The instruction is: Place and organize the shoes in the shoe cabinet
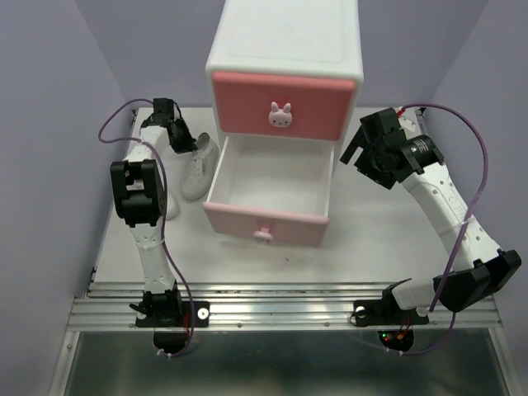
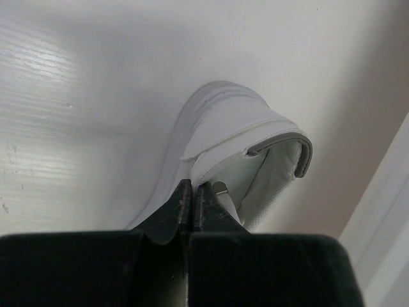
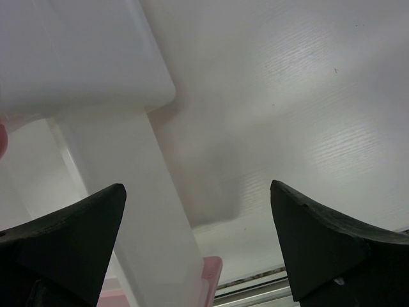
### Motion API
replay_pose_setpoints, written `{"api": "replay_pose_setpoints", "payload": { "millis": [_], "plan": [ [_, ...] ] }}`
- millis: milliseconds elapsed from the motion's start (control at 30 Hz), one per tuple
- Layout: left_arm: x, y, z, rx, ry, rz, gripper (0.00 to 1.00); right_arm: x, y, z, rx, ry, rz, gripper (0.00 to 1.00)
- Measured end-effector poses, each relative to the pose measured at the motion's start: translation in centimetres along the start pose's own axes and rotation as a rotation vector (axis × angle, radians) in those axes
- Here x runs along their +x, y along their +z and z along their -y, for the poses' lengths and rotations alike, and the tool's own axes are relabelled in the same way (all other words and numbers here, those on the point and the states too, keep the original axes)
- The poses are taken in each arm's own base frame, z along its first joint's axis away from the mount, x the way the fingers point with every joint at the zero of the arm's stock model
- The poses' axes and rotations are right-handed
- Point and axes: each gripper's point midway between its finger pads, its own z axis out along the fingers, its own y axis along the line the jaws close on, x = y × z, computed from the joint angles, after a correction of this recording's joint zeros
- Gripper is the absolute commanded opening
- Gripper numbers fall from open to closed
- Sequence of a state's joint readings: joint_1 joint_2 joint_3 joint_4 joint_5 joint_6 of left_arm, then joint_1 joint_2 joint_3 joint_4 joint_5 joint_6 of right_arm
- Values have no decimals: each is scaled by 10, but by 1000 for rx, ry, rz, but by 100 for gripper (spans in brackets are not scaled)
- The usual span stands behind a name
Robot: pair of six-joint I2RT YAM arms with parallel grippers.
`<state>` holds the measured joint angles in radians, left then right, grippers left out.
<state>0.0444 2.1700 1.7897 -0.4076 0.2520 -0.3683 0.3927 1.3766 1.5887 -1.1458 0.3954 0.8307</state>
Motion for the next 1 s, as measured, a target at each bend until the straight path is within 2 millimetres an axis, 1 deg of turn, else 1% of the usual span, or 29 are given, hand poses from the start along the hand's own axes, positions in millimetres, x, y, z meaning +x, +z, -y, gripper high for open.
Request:
{"api": "replay_pose_setpoints", "payload": {
  "millis": [67,133,200,267,400,433,467,500,533,600,667,767,833,933,967,1000],
  "plan": [
    [0,-2,-1,-10,-10,5,0,0,0,0,0,3,0,100],
    [1,-8,-2,-27,-43,6,0,0,0,0,-1,4,0,100],
    [2,-22,-2,-46,-80,14,0,0,-1,0,-2,5,1,100],
    [-1,-45,0,-81,-139,32,0,-1,-2,0,-4,7,3,100],
    [-22,-116,8,-149,-262,152,0,-4,-8,0,-19,22,17,100],
    [-32,-145,13,-158,-300,204,0,-5,-10,1,-25,26,22,100],
    [-37,-159,17,-152,-308,231,0,-6,-13,1,-32,32,29,100],
    [-45,-186,22,-153,-336,283,0,-8,-16,1,-41,38,37,100],
    [-53,-209,25,-154,-358,328,0,-10,-20,1,-51,44,45,100],
    [-63,-242,30,-153,-393,397,0,-13,-26,2,-65,53,61,100],
    [-71,-281,34,-157,-438,470,0,-17,-32,3,-80,62,80,100],
    [-71,-310,37,-148,-478,508,0,-22,-38,3,-97,71,104,100],
    [-64,-322,37,-147,-507,507,0,-24,-40,2,-106,74,112,100],
    [-44,-330,37,-153,-574,485,0,-23,-38,2,-111,68,117,100],
    [-31,-331,40,-161,-593,469,0,-22,-37,3,-107,62,114,100],
    [-23,-333,42,-164,-610,461,0,-20,-36,4,-104,59,112,100]
  ]
}}
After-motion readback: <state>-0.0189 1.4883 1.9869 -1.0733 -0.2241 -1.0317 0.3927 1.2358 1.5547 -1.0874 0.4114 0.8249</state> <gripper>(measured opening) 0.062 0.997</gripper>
